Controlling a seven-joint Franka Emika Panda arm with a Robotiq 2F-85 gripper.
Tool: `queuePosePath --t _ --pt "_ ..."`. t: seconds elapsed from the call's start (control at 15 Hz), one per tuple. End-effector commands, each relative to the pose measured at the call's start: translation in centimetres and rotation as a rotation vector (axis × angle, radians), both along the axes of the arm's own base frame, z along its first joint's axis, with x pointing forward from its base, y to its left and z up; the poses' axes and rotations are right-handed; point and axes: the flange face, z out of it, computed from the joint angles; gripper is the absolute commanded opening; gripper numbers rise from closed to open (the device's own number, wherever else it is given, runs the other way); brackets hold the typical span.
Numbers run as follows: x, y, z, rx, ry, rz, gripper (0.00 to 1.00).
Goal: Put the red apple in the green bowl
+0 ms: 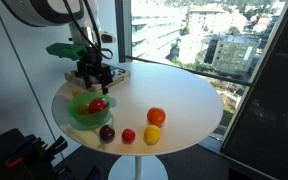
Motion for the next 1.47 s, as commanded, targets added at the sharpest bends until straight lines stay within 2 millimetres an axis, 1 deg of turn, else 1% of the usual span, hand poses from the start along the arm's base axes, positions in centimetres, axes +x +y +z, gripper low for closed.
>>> queuePosePath --t 0.0,0.27,0.53,0.6,0.67,1.33,1.4 --pt "0.5 -0.4 2.3 0.016 0.012 -0.031 1.0" --pt "0.7 -0.6 3.6 0.007 0.067 -0.039 1.0" --pt "0.6 -0.9 4.4 0.0 0.098 -0.047 1.0" --pt "0.7 -1.0 4.5 0.001 0.087 -0.046 1.0" --pt "0.7 -0.5 3.4 0.001 0.091 -0.03 1.0" --pt "0.7 -0.7 3.7 0.001 0.086 -0.033 1.0" --pt "0.7 -0.6 4.0 0.002 0.08 -0.031 1.0"
